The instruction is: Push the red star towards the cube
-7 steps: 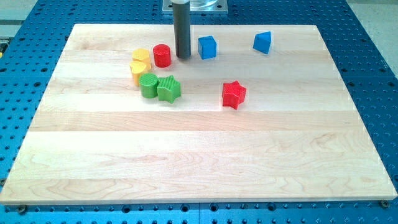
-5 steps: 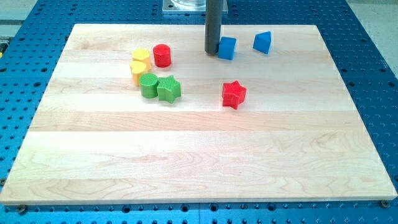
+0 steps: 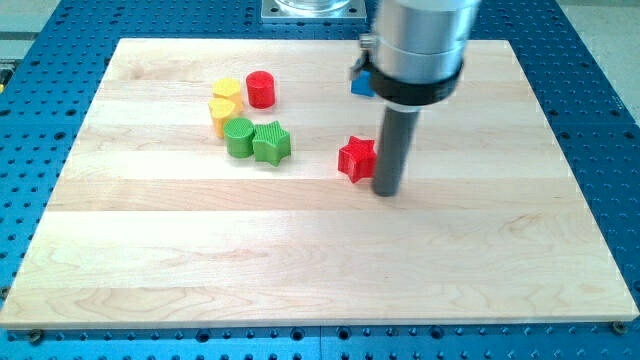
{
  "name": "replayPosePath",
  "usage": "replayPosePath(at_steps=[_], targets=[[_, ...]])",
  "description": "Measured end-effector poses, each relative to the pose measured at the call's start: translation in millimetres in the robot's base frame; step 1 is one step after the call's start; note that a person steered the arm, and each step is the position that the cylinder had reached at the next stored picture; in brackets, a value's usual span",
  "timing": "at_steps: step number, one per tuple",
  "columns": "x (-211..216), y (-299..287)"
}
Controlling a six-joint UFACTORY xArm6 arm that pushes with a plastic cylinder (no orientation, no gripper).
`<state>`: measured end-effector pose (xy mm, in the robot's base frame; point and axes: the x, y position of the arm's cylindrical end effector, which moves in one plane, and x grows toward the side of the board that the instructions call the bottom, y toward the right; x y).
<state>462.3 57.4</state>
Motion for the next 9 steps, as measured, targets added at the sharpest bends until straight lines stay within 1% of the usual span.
replayPosePath(at_steps=[1, 2, 3, 4, 5, 6, 7, 8, 9], targets=[[-54, -3], [21, -3], [14, -58], [-26, -83], [-73, -22], [-59, -16], [-31, -1], [-19, 28], [12, 43]])
